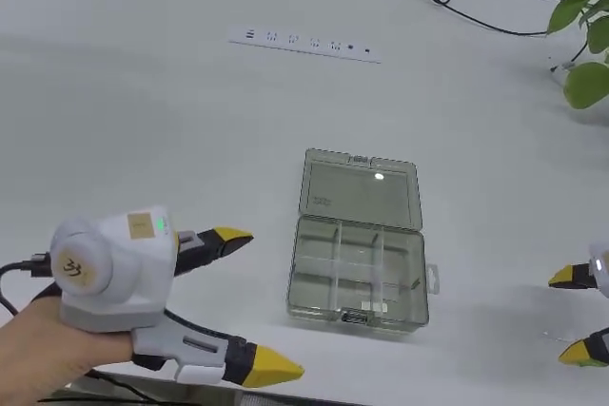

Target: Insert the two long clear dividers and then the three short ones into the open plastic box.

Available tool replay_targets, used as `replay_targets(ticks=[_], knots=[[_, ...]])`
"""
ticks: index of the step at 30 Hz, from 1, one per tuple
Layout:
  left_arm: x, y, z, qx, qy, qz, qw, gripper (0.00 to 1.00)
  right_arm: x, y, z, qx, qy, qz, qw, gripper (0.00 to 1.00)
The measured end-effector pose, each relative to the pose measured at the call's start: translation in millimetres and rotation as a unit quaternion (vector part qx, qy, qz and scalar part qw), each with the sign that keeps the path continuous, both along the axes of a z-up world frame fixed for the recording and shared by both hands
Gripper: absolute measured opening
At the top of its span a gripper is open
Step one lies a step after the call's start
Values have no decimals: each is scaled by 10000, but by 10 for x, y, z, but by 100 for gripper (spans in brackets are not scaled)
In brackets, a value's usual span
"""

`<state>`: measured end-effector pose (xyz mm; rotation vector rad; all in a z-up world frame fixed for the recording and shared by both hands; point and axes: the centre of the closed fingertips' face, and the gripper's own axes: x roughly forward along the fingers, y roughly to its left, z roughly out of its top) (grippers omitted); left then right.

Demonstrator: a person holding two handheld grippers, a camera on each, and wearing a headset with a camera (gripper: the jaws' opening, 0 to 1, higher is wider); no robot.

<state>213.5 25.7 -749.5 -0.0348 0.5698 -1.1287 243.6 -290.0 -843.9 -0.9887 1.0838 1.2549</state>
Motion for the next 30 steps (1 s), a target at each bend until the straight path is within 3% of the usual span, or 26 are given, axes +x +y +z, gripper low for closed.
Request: replay_targets(ticks=[16, 25, 30], knots=[[0, 0, 6, -17, 6, 50, 10000, 100, 28, -30, -36, -110, -99, 121, 9998, 47], [-13, 11, 2, -6, -4, 24, 10000, 100, 40, -57, -21, -173, -116, 119, 9997, 33], [-5, 19, 2, 3, -14, 36, 10000, 100, 67, -91, -53, -222, -116, 138, 9996, 33]])
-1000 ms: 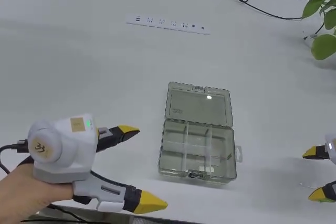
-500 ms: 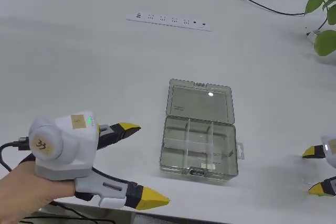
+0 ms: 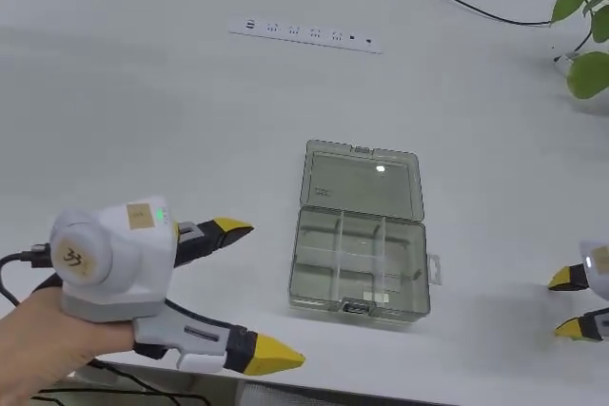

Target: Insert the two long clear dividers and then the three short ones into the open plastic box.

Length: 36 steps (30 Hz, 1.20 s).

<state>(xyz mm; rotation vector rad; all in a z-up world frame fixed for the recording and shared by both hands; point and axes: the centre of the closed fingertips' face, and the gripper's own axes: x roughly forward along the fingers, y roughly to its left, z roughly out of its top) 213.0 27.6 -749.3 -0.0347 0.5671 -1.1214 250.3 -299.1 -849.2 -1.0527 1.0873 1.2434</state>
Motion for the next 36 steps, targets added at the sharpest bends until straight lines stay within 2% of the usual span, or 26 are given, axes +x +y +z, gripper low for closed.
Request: replay_targets(ticks=[7, 13, 20, 24, 30, 33, 36], knots=[[5, 7, 9, -17, -10, 0, 10000, 100, 15, 36, 26, -48, -135, 55, 9999, 33], [14, 12, 29, -22, -31, 8, 10000, 100, 34, 197, 170, 93, -342, 35, 9994, 32], [48, 5, 111, -77, -87, 52, 9999, 100, 54, 487, 432, 425, -646, -117, 9969, 32], [66, -1, 180, -120, -111, 77, 9998, 100, 55, 651, 601, 531, -826, -89, 9951, 32], [126, -54, 345, -281, -180, 170, 9993, 100, 45, 957, 908, 772, -1091, -22, 9910, 32], [168, -107, 455, -367, -179, 247, 9989, 97, 29, 1090, 1042, 851, -1213, -1, 9890, 32], [214, -163, 530, -382, -110, 368, 9985, 92, -1, 1245, 1203, 883, -1418, 137, 9859, 32]])
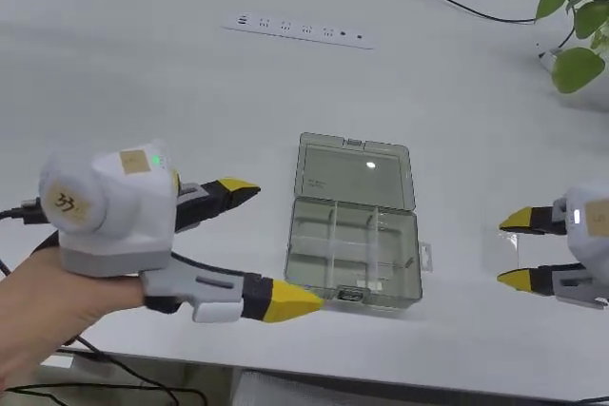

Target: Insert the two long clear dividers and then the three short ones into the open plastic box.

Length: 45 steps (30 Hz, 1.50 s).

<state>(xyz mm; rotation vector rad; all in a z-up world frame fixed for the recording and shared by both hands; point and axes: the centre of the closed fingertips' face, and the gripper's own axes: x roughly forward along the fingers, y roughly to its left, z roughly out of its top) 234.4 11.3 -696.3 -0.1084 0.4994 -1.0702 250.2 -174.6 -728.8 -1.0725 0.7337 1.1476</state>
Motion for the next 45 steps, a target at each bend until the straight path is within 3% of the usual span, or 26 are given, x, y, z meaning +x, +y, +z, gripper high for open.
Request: replay_targets(ticks=[1, 4, 9, 12, 15, 16, 17, 18, 23, 28, 31, 34, 38, 45], knots=[[11, -17, 16, 7, 32, 24, 10000, 88, -7, 37, 40, 7, -48, 16, 10000, 32], [37, -135, 192, -394, 100, 122, 9991, 87, -8, 139, 149, 114, -174, 35, 9998, 32], [45, -299, 315, -572, 310, 124, 9978, 79, -57, 325, 309, 184, -352, 111, 9991, 32], [36, -401, 382, -686, 356, 105, 9970, 75, -89, 420, 382, 193, -434, 135, 9988, 32], [20, -500, 396, -788, 693, 167, 9943, 69, -125, 510, 440, 231, -475, 141, 9985, 32], [22, -530, 419, -863, 677, 172, 9938, 67, -144, 545, 462, 251, -479, 148, 9984, 32], [13, -572, 428, -943, 785, 183, 9923, 65, -161, 582, 482, 268, -490, 168, 9983, 32], [-4, -596, 408, -960, 1006, 234, 9900, 62, -171, 610, 501, 272, -507, 181, 9982, 32], [-33, -741, 404, -1091, 1183, 199, 9868, 51, -200, 745, 608, 364, -611, 195, 9973, 32], [-48, -829, 441, -1371, 1553, 254, 9780, 39, -262, 868, 658, 404, -648, 299, 9966, 32], [-66, -872, 451, -1457, 1668, 237, 9749, 33, -293, 948, 693, 472, -648, 339, 9962, 32], [-101, -905, 432, -1401, 1681, 179, 9756, 27, -309, 986, 704, 475, -667, 385, 9959, 32], [-117, -923, 431, -1484, 1768, 165, 9729, 20, -332, 1024, 720, 498, -666, 424, 9956, 32], [-135, -933, 430, -1519, 1816, 121, 9715, 3, -343, 1023, 709, 454, -683, 433, 9957, 32]])
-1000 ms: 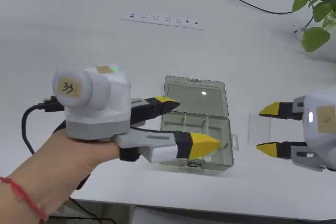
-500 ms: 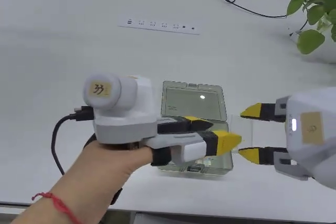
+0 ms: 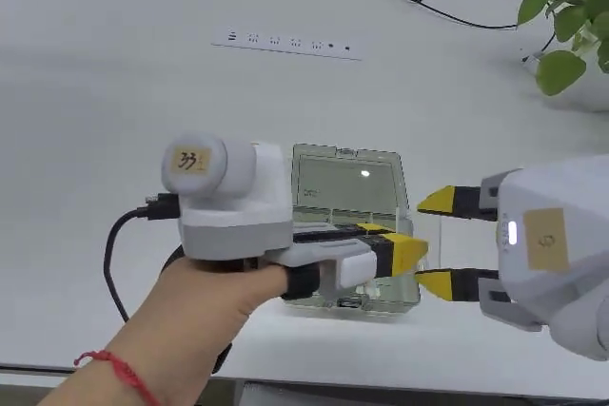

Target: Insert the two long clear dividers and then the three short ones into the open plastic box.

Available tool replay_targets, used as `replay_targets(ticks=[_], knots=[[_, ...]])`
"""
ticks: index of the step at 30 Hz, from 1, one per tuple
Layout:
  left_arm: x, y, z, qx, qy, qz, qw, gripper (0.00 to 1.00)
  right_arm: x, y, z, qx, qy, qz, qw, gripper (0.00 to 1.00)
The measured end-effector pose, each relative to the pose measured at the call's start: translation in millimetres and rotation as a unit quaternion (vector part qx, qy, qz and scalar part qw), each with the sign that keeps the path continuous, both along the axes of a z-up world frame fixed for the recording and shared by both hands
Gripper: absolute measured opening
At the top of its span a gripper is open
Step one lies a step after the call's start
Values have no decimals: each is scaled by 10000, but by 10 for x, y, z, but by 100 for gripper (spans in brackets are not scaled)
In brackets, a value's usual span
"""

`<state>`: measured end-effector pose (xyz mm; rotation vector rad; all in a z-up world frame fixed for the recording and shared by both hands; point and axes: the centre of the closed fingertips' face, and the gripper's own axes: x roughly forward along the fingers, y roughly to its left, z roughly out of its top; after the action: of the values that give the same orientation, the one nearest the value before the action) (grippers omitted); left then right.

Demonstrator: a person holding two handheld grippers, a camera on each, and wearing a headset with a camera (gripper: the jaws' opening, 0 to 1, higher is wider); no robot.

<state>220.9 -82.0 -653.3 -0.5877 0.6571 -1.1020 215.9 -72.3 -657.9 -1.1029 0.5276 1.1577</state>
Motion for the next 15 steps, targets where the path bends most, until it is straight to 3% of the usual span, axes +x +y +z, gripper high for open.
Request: replay_targets(ticks=[13, 15], knots=[[5, 3, -19, -104, 201, 131, 9997, 0, -10, 4, 10, -63, -95, 59, 9999, 33], [8, 11, -21, -178, 314, 196, 9992, 0, -9, 6, 13, -55, -107, 65, 9999, 33]])
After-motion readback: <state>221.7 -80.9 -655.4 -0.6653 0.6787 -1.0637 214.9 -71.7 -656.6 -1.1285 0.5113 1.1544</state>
